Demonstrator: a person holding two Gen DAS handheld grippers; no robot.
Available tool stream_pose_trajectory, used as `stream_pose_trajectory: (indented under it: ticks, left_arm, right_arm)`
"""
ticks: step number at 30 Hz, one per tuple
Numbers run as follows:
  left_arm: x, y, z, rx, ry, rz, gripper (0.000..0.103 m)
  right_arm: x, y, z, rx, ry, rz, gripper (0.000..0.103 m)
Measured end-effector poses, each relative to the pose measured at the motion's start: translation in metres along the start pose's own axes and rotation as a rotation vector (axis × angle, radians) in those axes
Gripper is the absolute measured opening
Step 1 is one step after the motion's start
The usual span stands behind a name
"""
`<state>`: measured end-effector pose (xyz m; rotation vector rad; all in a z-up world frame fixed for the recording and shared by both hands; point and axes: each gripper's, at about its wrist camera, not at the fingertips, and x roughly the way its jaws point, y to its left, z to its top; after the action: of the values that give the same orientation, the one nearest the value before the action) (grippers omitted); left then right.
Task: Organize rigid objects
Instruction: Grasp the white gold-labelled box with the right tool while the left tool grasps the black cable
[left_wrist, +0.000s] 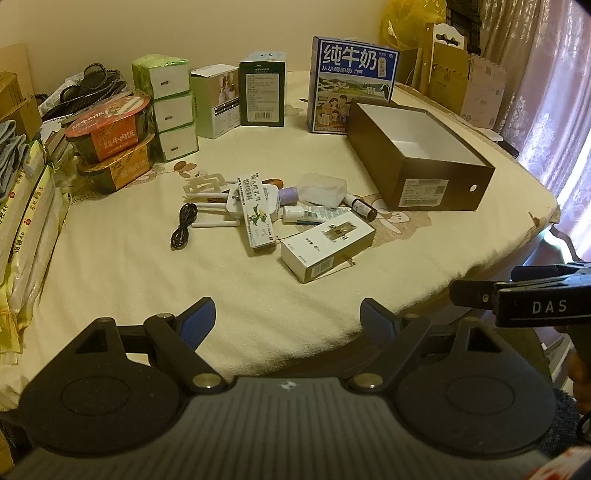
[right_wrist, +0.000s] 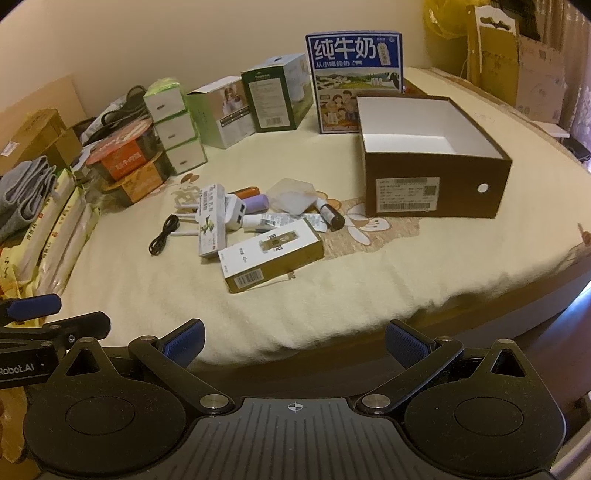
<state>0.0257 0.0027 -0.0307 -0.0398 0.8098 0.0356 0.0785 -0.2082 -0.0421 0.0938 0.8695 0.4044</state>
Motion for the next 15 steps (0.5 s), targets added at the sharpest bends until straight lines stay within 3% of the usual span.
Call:
stream_pose_trajectory:
  ticks: [15]
  left_arm:
    - [0.057,0.03,0.007,-0.029,0.086,0.026,0.083]
  right_arm:
    - [0.069,0.007,0.01,-0.001,0.071,0.005,0.101]
